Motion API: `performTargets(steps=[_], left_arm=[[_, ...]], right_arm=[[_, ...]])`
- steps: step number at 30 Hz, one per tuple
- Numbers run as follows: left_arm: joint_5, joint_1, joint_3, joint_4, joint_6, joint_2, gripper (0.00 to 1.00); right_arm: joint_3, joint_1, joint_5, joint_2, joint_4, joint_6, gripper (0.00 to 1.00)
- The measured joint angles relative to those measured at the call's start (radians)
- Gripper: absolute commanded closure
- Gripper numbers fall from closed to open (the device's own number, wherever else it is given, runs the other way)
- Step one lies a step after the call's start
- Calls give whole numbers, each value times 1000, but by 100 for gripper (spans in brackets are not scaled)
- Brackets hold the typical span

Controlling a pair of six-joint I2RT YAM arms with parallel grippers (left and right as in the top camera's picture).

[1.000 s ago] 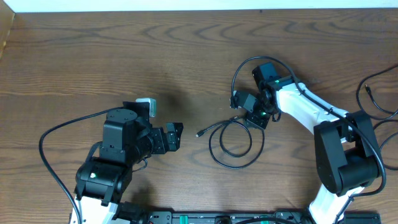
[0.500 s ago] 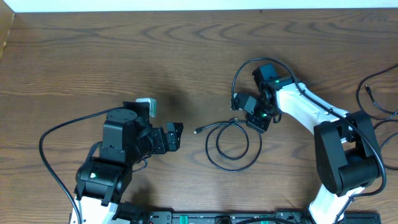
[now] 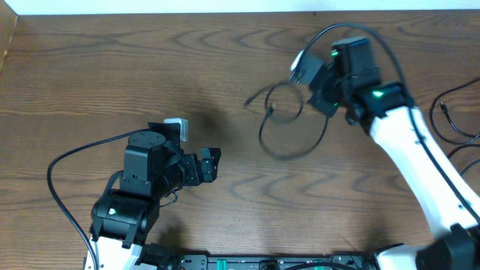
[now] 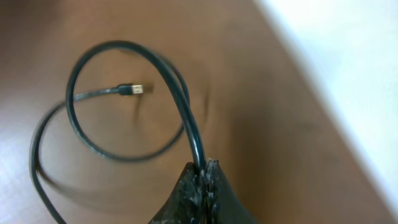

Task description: Untangle cables

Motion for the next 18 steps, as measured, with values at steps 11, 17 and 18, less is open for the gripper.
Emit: performTargets(steps=[11,17,18], left_arm=[[0,0,0,0,0,0,2],[0,0,0,0,0,0,2],[0,0,0,0,0,0,2]], right_arm=[[2,-267,156,-45,211,244,99],[2,-423,168,-41,216,395,99],[2,-439,167,-37,216,407,99]])
